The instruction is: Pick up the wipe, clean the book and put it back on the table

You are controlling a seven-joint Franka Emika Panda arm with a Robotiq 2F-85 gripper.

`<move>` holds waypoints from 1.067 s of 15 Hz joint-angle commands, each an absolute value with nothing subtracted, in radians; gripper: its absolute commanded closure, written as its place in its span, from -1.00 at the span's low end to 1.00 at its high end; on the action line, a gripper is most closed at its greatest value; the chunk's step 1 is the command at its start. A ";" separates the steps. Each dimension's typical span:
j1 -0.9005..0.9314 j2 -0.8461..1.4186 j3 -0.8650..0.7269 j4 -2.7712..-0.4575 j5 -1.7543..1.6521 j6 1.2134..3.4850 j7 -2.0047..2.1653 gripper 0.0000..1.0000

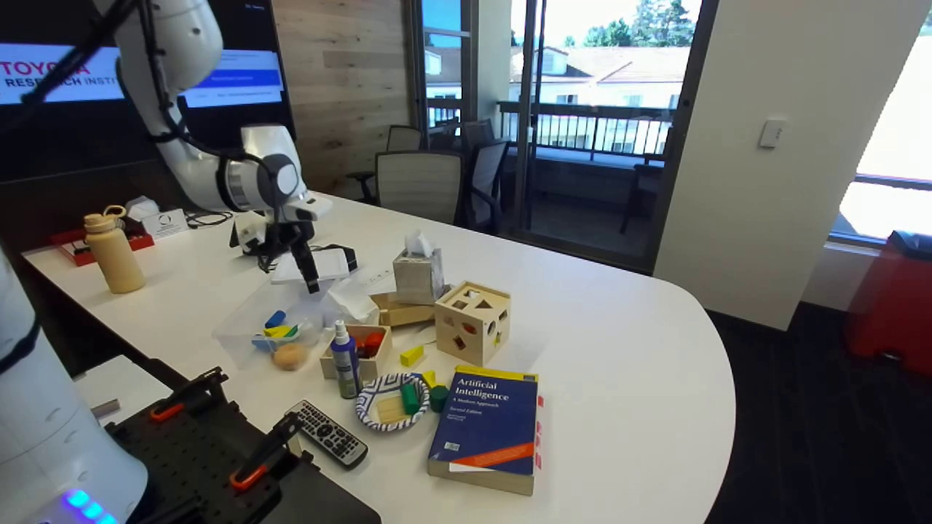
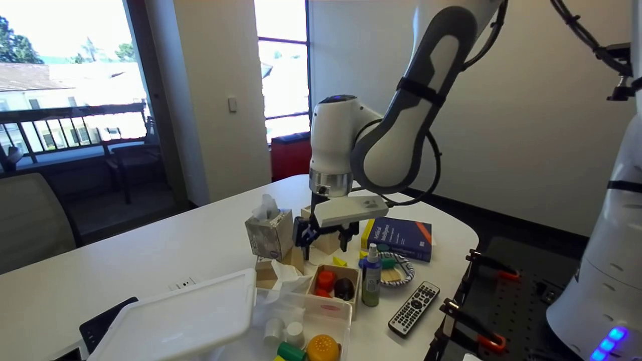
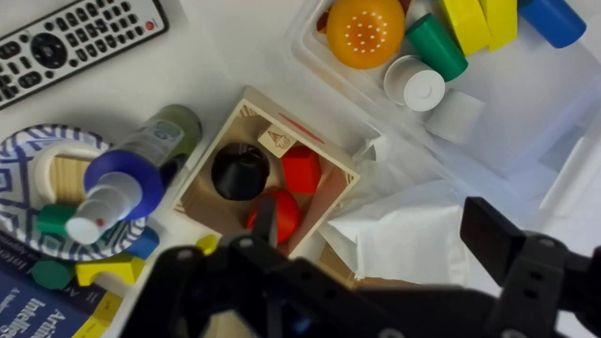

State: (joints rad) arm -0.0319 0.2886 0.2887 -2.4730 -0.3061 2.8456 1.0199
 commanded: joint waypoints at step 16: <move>0.358 0.841 -0.093 -1.966 0.070 2.979 0.854 0.15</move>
